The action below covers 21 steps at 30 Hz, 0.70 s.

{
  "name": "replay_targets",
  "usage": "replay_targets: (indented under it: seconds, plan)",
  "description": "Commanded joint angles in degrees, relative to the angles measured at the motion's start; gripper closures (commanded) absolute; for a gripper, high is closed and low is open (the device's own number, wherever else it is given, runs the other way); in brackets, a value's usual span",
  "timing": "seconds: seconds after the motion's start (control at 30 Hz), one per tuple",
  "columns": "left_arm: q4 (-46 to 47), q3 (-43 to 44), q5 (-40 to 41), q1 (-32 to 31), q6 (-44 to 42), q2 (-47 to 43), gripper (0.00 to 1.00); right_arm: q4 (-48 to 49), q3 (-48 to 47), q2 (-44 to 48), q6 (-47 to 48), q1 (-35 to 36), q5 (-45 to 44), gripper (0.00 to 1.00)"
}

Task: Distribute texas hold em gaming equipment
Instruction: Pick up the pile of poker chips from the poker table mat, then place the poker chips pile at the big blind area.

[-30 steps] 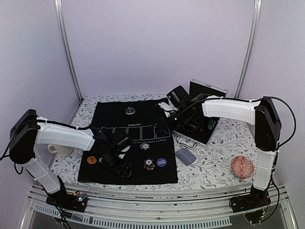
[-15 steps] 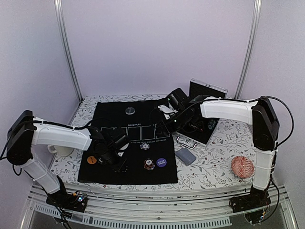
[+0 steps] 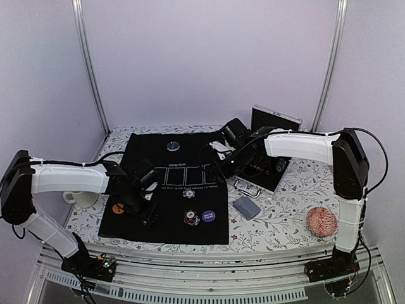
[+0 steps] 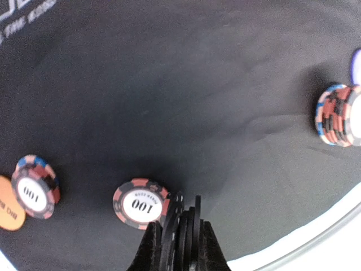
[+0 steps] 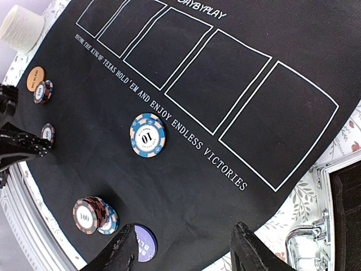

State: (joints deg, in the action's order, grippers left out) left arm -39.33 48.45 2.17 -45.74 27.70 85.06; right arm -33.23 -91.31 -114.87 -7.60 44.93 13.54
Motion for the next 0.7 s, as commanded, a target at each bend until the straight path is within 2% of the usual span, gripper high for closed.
replay_targets:
  seconds: [0.0,0.17,0.3,0.43,0.67]
  plan:
    - [-2.18,-1.85,-1.19,2.31,0.28,-2.15,1.0,-0.73,-1.85,-1.23,0.95,0.01,-1.12,0.42]
    - [-2.51,-1.16,-0.86,3.98,1.72,-4.61,1.0,-1.08,-2.18,-1.4,1.09,-0.01,-1.24,0.42]
    - [-3.81,-2.48,0.64,9.23,3.82,-7.85,1.0,-1.39,-2.15,-1.64,1.25,-0.01,-1.21,0.42]
    - [-2.75,-6.61,-2.26,14.06,5.47,-11.01,1.0,-1.46,-2.12,-1.75,1.32,0.01,-1.32,0.42]
    - [0.66,-10.1,-6.68,18.33,8.27,-13.52,1.0,-1.7,-2.15,-1.59,1.22,0.0,-0.95,0.42]
